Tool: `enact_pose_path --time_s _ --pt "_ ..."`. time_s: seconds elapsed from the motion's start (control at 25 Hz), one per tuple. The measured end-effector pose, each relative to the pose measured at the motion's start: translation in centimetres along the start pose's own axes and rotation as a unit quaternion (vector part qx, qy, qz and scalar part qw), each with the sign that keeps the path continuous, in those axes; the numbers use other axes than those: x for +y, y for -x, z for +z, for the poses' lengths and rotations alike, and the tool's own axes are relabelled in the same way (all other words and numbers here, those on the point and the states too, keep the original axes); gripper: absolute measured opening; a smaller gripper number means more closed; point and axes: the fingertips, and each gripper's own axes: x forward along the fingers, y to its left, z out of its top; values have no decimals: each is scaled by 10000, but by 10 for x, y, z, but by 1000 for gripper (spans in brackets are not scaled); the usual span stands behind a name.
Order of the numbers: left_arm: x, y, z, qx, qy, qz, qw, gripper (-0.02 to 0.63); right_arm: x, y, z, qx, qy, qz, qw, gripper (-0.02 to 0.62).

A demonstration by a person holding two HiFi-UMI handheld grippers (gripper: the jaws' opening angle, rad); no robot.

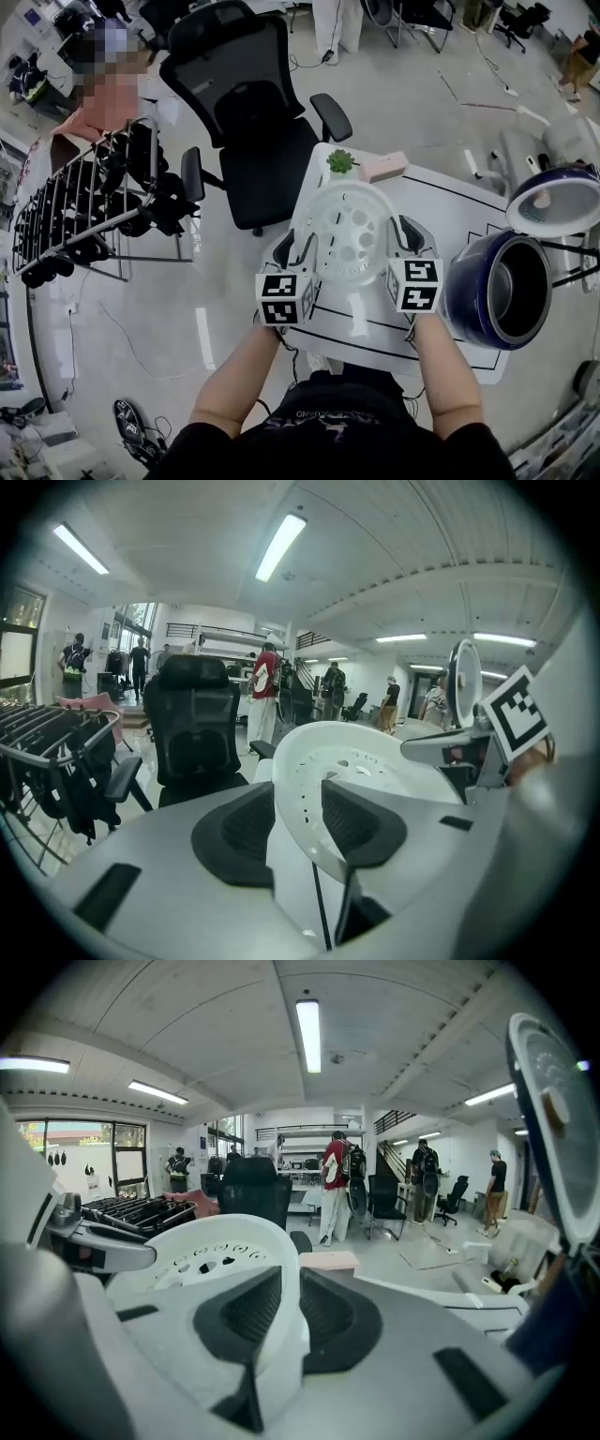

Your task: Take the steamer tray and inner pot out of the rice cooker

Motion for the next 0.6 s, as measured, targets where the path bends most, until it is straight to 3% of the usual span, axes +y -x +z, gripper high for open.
enact_pose_path --time_s 0.6 --pt "25 -77 -42 613 83 161 9980 156 -17 -82 -48 558 -252 203 9979 63"
